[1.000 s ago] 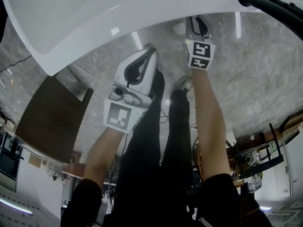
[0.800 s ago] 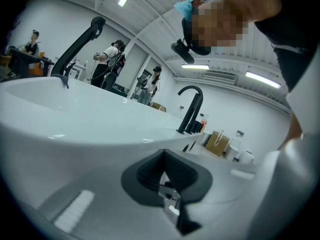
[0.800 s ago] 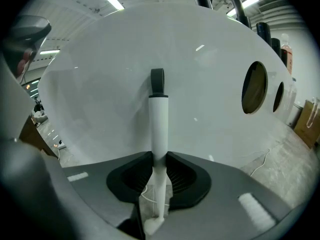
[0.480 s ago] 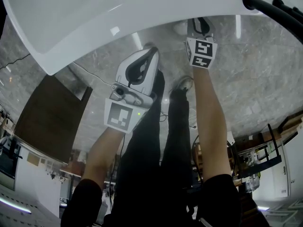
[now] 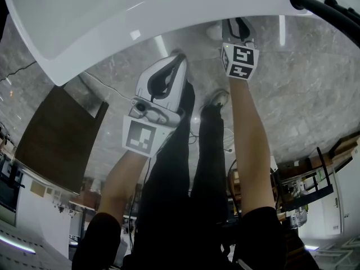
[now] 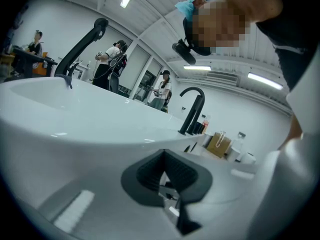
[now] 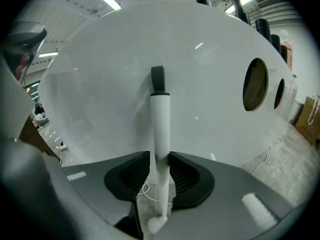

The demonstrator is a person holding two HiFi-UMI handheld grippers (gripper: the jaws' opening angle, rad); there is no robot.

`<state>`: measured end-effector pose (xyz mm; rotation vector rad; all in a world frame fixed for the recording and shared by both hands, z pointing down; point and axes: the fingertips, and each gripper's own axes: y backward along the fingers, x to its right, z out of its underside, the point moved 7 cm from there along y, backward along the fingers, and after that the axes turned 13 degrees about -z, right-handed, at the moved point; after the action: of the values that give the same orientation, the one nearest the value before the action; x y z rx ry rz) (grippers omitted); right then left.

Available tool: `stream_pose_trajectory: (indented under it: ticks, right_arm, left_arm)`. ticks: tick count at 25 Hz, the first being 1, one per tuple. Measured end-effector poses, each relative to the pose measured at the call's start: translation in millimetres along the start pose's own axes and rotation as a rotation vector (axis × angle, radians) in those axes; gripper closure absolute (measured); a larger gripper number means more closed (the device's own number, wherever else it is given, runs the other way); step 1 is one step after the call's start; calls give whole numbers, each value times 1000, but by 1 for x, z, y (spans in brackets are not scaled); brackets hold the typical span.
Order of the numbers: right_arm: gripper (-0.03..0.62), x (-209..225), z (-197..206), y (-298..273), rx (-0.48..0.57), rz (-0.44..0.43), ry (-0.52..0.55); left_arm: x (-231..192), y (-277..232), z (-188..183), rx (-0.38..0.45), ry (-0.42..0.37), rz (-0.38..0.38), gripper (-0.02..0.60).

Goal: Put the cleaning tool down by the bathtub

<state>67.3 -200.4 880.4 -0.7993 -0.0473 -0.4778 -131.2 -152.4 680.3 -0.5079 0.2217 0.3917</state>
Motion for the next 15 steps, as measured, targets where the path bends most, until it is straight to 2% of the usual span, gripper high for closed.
stream_pose_trajectory:
  ticks: [15]
  right_arm:
    - [453, -12, -5, 21, -13, 4, 9]
  left_arm:
    - [10, 21, -10, 28, 12, -9, 575]
